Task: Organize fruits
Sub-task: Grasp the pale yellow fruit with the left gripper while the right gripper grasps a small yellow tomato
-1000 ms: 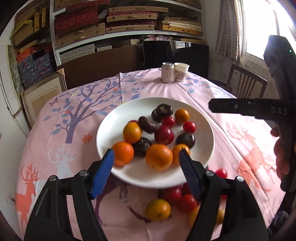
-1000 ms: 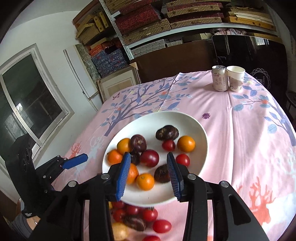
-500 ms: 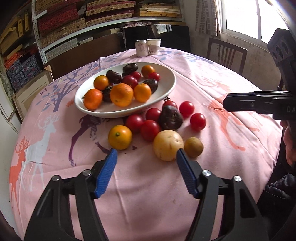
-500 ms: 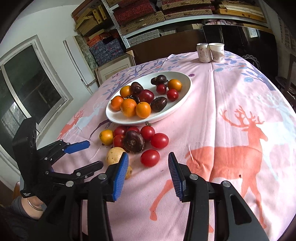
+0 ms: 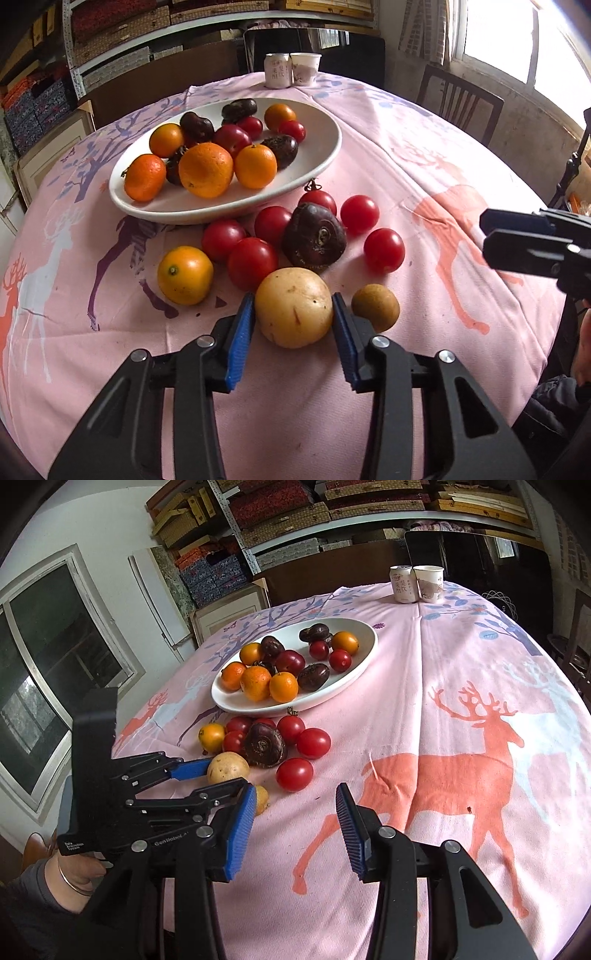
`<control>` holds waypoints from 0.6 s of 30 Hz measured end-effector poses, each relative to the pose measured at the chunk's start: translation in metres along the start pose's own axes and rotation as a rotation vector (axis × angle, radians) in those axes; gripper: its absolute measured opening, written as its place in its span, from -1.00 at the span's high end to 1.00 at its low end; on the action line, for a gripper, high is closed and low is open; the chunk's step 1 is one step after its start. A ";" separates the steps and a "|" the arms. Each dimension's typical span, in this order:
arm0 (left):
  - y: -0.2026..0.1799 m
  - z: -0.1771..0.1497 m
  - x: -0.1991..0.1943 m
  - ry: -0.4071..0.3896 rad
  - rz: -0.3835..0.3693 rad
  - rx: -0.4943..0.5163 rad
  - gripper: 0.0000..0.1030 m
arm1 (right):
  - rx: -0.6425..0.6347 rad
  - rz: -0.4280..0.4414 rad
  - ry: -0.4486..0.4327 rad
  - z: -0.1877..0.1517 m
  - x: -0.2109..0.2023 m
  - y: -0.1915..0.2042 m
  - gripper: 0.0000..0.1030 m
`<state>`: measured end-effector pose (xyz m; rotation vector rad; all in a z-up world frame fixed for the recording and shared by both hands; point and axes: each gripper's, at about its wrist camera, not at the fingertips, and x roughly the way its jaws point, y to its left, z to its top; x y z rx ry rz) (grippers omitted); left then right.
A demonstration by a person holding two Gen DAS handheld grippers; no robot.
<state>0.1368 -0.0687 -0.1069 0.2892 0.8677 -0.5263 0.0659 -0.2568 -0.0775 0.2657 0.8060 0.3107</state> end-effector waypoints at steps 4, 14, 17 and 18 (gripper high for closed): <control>0.014 -0.010 -0.031 -0.070 -0.009 -0.060 0.22 | -0.055 0.027 0.048 -0.007 0.013 0.017 0.13; 0.044 -0.033 -0.063 -0.082 0.030 -0.116 0.22 | -0.179 -0.025 0.136 -0.005 0.064 0.058 0.14; 0.049 -0.036 -0.065 -0.087 0.030 -0.127 0.22 | -0.172 -0.044 0.128 -0.002 0.067 0.057 0.50; 0.049 -0.036 -0.065 -0.091 0.030 -0.129 0.22 | -0.166 -0.031 0.121 -0.002 0.063 0.057 0.50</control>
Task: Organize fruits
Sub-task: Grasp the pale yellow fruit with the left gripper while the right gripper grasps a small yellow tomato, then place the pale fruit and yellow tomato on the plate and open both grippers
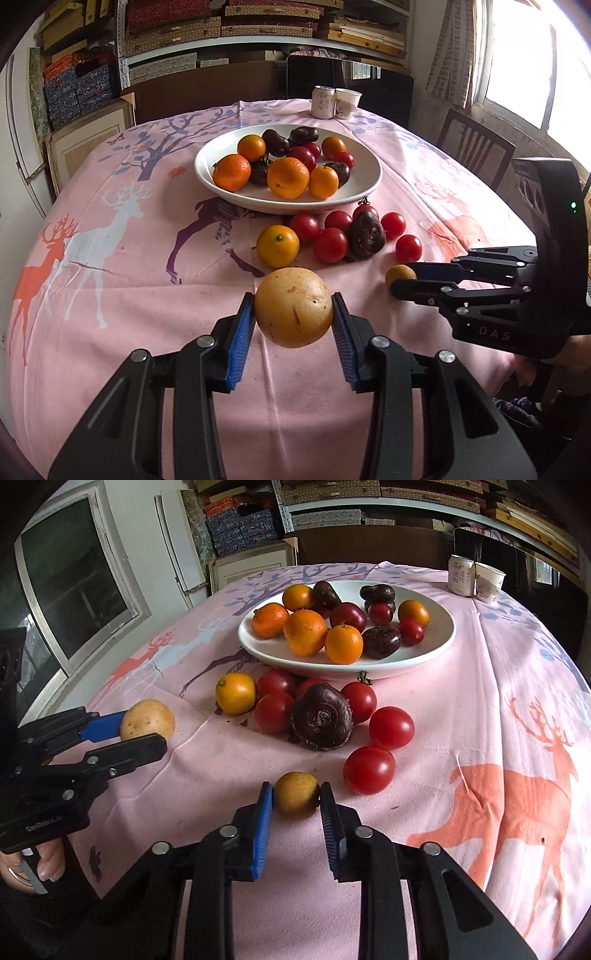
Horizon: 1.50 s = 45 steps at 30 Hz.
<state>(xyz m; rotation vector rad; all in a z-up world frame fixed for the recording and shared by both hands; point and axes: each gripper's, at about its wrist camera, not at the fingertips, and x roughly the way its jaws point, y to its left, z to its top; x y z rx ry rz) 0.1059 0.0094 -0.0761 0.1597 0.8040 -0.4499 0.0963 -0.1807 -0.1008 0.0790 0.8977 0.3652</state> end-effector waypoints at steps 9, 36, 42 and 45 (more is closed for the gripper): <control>0.006 0.038 -0.001 -0.051 -0.014 0.001 0.22 | 0.039 0.016 -0.126 0.040 -0.048 -0.028 0.50; 0.020 0.113 0.043 -0.062 0.036 0.028 -0.60 | 0.097 -0.007 -0.146 0.119 -0.008 -0.077 0.09; 0.018 0.058 0.047 0.035 0.075 0.101 -0.61 | 0.150 0.024 -0.137 0.059 -0.029 -0.075 0.03; 0.019 0.046 0.055 0.063 0.074 0.098 -0.60 | 0.164 0.034 -0.122 0.037 -0.029 -0.071 0.03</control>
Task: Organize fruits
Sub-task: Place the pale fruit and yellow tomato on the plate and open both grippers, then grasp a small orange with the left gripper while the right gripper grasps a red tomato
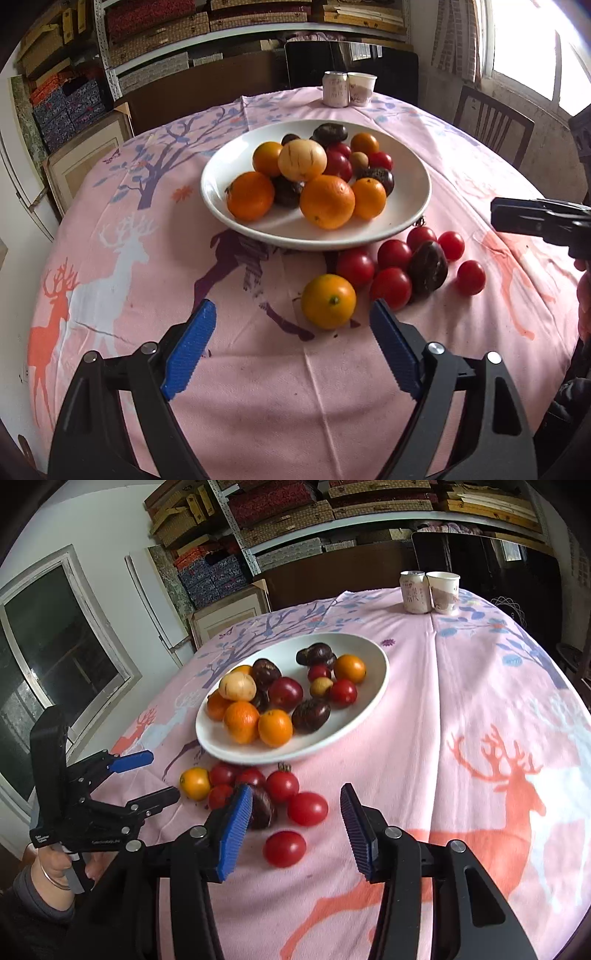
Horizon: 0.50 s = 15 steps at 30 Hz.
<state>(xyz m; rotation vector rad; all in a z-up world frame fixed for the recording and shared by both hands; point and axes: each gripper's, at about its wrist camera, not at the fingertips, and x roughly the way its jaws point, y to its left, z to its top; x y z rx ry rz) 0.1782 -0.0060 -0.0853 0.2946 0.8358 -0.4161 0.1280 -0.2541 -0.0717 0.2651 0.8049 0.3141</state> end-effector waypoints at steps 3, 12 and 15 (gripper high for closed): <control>-0.004 -0.002 0.007 0.014 -0.004 0.015 -0.30 | 0.004 -0.001 0.014 -0.014 -0.001 0.003 0.03; -0.016 0.005 0.029 0.031 -0.029 0.029 -0.14 | -0.019 -0.012 0.033 -0.024 0.000 0.006 0.03; -0.017 0.007 0.038 0.067 -0.060 0.027 0.31 | -0.028 -0.018 0.050 -0.026 0.004 0.007 0.03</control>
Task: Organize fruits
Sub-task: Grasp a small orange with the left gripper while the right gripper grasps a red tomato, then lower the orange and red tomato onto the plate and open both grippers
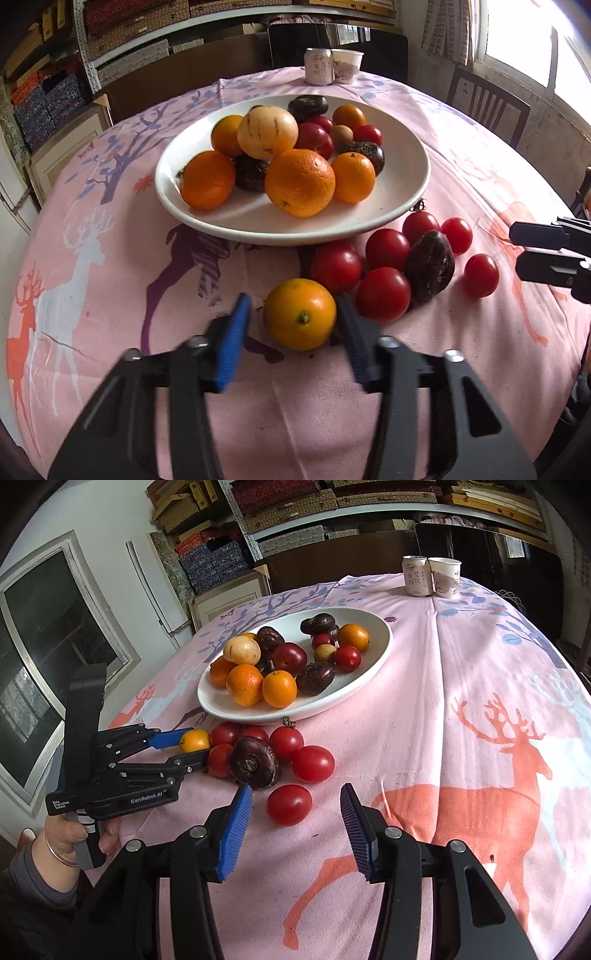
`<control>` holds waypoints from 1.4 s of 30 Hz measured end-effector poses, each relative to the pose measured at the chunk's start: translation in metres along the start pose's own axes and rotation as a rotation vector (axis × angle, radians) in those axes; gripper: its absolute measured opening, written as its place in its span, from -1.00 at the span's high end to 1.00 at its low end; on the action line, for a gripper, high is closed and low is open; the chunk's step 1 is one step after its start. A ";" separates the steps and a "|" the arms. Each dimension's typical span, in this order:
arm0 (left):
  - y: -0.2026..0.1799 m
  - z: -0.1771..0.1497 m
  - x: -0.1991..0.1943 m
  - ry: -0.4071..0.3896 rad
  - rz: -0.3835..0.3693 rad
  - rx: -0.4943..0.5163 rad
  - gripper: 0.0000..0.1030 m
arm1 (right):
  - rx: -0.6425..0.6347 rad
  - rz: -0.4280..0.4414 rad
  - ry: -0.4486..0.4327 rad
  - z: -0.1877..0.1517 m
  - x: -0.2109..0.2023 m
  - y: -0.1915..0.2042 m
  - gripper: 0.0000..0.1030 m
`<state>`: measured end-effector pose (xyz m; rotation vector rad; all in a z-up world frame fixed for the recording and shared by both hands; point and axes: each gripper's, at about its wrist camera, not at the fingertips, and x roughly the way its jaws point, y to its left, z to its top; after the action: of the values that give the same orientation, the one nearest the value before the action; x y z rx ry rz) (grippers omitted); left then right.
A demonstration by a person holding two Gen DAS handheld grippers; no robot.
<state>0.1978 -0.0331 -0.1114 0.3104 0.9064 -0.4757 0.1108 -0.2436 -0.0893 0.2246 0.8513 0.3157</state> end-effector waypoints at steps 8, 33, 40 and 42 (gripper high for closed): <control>0.001 -0.014 -0.039 -0.131 0.004 -0.034 0.32 | -0.089 -0.041 0.055 -0.006 0.019 0.018 0.03; 0.038 0.039 -0.073 -0.229 -0.011 -0.142 0.31 | -0.040 0.015 -0.046 0.069 -0.011 0.006 0.41; 0.059 0.110 -0.035 -0.205 0.021 -0.165 0.31 | 0.005 0.030 -0.049 0.141 0.027 -0.002 0.40; 0.064 0.122 -0.016 -0.178 0.031 -0.175 0.31 | 0.025 0.024 -0.036 0.155 0.045 -0.006 0.40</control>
<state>0.3047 -0.0289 -0.0236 0.1201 0.7628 -0.3854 0.2582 -0.2435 -0.0229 0.2637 0.8182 0.3229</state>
